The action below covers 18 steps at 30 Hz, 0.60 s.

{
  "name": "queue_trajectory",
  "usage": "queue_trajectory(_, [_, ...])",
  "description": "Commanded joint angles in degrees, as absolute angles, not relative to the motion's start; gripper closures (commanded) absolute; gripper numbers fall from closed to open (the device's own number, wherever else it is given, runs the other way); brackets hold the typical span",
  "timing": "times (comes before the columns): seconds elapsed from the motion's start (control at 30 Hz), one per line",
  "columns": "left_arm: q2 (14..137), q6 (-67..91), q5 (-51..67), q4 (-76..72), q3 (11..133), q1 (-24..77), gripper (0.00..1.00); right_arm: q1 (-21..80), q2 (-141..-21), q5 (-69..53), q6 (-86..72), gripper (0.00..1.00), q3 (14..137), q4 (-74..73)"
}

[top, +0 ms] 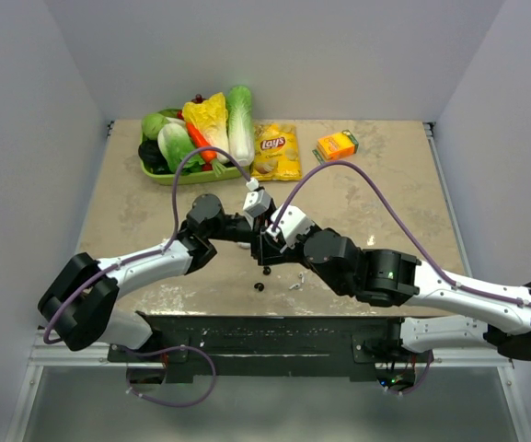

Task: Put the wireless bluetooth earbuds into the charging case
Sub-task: Adjust the charging case.

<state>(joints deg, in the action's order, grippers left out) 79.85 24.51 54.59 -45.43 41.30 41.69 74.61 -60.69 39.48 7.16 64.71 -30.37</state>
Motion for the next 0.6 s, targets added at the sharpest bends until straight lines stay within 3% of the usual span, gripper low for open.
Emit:
queue_trajectory(0.0, [80.24,23.91,54.58,-47.81,40.96,41.57,0.37,74.88,-60.03,39.64,7.30,1.00,67.15,-27.95])
queue_trajectory(0.1, [80.33,24.17,54.84,-48.51,40.96,41.57,0.48,74.88,-59.94,39.55,7.21,1.00,67.15,-28.04])
queue_trajectory(0.2, [80.51,24.43,55.11,-48.69,41.22,41.57,0.70,74.79,-60.03,39.55,7.21,1.00,66.97,-27.95])
queue_trajectory(0.37, [80.51,24.79,55.37,-49.39,41.13,41.57,0.89,74.88,-60.20,39.38,7.29,1.00,66.88,-27.95])
queue_trajectory(0.4, [80.59,24.79,55.37,-49.57,41.13,41.57,0.99,74.80,-60.29,39.38,7.12,1.00,66.97,-27.95])
queue_trajectory(0.57, [79.90,26.09,54.15,-53.08,39.03,41.57,1.00,74.88,-59.51,38.68,4.14,0.98,67.32,-27.86])
